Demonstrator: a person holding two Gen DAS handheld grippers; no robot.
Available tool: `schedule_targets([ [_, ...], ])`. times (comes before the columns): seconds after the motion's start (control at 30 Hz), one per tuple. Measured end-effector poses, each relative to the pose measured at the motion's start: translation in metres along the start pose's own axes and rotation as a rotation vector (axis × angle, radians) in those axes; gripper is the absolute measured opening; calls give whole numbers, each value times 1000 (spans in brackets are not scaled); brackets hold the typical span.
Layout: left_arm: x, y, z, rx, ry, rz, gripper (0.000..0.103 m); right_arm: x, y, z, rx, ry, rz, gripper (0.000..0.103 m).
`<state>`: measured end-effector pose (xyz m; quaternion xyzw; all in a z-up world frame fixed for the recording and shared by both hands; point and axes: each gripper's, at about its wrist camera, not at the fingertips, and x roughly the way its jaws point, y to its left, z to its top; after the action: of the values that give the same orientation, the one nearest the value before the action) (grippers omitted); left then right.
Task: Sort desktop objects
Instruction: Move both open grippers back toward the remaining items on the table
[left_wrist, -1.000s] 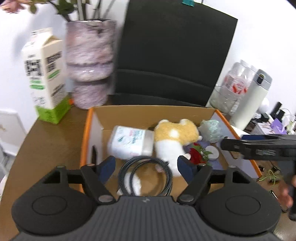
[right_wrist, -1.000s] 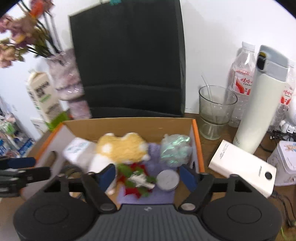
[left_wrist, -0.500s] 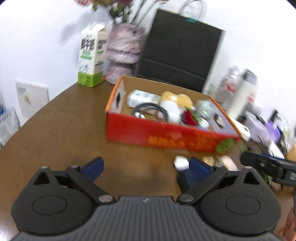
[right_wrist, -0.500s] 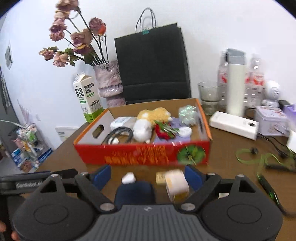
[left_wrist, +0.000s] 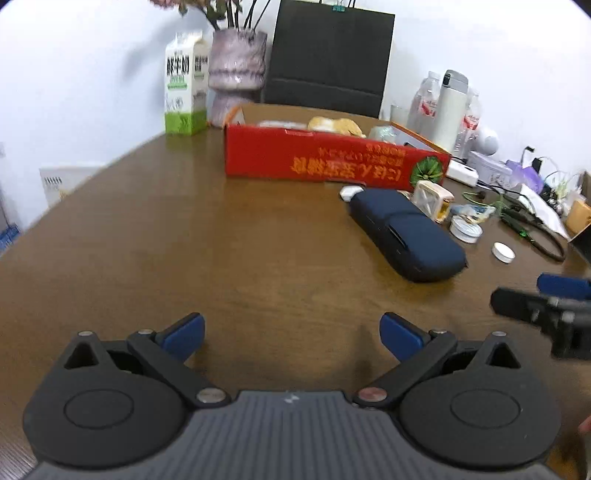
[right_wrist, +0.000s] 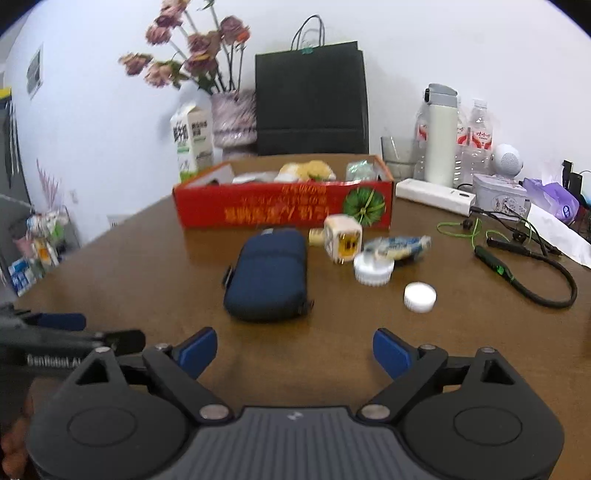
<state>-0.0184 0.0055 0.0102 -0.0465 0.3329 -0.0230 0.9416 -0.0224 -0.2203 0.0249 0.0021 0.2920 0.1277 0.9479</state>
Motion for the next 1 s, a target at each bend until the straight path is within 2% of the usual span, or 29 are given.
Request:
schedule_targets([
  [0.1,-1,1,-1,-8,-4,-2,103,-1,0,-12,29,19,22,93],
  [0.27,0,1,-2,1,-1,-11,103,-3,4,-20,38,-1,-20,94],
  [0.33,0,1,-2,-3,-2,-13,103,-2,3,-21,38,8,-14,97],
  [0.53,2,-3,-2,22,8,0,103,2,-6,-20,98,31,-9,97],
  [0.77,4,-8,-2,45,16,6,103,8,-3,-20,87,60,-39,97],
  [1.0,7,-12,-1,69,25,12,103,11,-7,-17,102,71,-25,97],
])
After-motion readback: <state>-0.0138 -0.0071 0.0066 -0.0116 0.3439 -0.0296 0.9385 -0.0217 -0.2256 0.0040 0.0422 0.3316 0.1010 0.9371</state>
